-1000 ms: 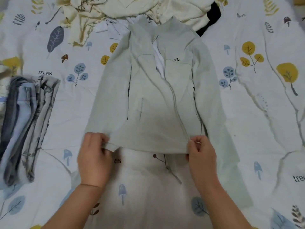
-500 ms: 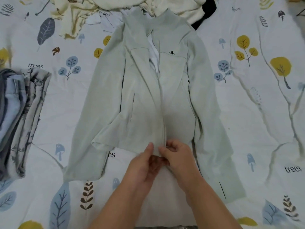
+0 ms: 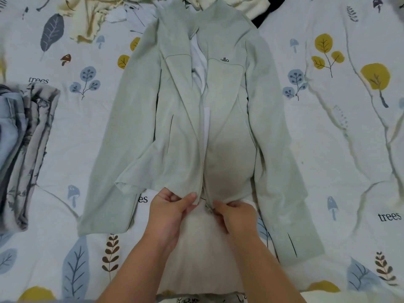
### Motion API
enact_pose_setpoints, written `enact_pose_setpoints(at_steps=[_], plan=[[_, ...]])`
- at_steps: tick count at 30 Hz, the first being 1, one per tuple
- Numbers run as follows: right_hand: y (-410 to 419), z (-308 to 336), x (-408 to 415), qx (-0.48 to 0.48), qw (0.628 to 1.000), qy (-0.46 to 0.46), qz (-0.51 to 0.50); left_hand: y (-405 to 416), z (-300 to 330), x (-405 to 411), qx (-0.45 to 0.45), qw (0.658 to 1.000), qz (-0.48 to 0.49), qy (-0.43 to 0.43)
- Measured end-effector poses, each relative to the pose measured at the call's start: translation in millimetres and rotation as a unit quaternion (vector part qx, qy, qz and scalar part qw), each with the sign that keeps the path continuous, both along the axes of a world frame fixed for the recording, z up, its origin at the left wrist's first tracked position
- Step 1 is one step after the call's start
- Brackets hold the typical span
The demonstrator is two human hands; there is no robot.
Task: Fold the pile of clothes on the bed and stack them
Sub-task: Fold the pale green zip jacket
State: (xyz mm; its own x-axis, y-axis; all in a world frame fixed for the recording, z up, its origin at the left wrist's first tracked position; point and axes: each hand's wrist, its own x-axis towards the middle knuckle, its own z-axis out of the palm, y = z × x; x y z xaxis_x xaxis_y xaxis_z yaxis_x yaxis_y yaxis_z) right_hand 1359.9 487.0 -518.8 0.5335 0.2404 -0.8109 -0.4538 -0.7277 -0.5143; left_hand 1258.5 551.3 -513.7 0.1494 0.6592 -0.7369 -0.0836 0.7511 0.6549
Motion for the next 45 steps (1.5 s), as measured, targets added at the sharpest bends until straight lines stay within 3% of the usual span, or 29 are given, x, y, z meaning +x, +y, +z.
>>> enact_pose_setpoints(at_steps=[8, 12, 18, 22, 38, 45], plan=[[1, 10, 2, 0.077, 0.983, 0.157, -0.062, -1, 4, -6, -0.028, 0.998, -0.047, 0.018], [-5, 29, 7, 0.165, 0.940, 0.264, -0.142, 0, 11, -8, -0.027, 0.996, -0.062, 0.053], [-4, 55, 10, 0.236, 0.907, 0.310, -0.160, -2, 34, -4, -0.078, 0.994, -0.011, -0.078], [2, 63, 5, 0.285, 0.901, 0.286, -0.159, -2, 49, 4, -0.068, 0.988, -0.014, -0.139], [3, 63, -15, 0.297, 0.934, 0.138, -0.146, -2, 54, 16, -0.051, 0.988, 0.047, -0.139], [5, 66, -15, 0.326, 0.923, 0.109, -0.173, -5, 54, 15, -0.030, 0.993, 0.016, -0.117]])
